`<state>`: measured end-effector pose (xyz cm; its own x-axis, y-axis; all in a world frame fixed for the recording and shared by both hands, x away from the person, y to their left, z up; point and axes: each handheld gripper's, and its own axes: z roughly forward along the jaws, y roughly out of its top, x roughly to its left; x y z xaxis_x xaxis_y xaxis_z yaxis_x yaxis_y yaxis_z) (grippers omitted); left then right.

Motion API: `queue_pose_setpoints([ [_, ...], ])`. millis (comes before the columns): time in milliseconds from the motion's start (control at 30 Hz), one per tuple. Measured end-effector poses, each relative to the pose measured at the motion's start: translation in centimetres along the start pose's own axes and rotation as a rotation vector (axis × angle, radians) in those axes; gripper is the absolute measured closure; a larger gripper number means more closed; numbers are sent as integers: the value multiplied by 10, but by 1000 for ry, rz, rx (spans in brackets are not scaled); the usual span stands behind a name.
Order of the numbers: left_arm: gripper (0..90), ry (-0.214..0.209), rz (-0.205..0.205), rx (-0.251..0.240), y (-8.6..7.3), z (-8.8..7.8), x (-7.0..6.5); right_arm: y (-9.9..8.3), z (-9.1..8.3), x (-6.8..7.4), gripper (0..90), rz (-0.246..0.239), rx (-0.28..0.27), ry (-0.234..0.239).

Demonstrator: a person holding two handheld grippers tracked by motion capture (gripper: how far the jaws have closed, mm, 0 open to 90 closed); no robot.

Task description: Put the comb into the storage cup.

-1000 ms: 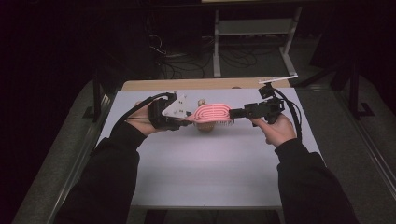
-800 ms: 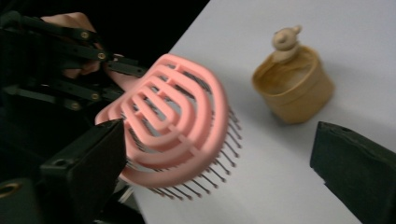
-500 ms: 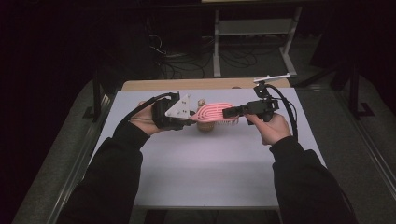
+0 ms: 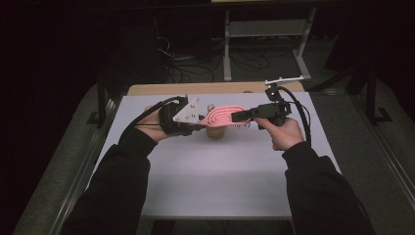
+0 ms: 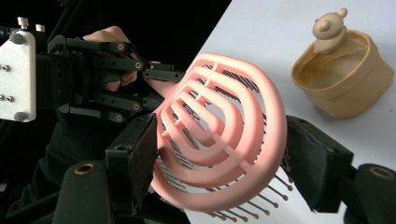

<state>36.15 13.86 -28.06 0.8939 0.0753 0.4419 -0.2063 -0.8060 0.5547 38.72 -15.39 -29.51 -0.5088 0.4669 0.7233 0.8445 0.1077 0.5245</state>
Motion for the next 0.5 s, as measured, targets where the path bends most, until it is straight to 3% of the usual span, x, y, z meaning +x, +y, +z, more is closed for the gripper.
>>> queue_pose_setpoints([
  [100,721,-2,-5,1,-2,1,0,2,-1,3,322,-4,-3,-4],
  [133,718,3,-11,5,-2,2,0,3,-2,4,409,-3,-14,-15],
  [167,719,1,-16,-4,-3,2,0,3,-4,5,414,-10,-22,-19],
  [367,717,-5,-27,-8,-6,5,0,7,-7,8,462,-13,-8,1],
  [400,714,-8,-26,-4,-7,6,-1,7,-8,8,483,-13,-11,10],
  [433,707,-8,-21,9,-7,9,-2,7,-10,8,563,-9,-24,16],
  [500,707,-10,-30,5,-7,11,-3,9,-13,8,594,-1,-42,46],
])
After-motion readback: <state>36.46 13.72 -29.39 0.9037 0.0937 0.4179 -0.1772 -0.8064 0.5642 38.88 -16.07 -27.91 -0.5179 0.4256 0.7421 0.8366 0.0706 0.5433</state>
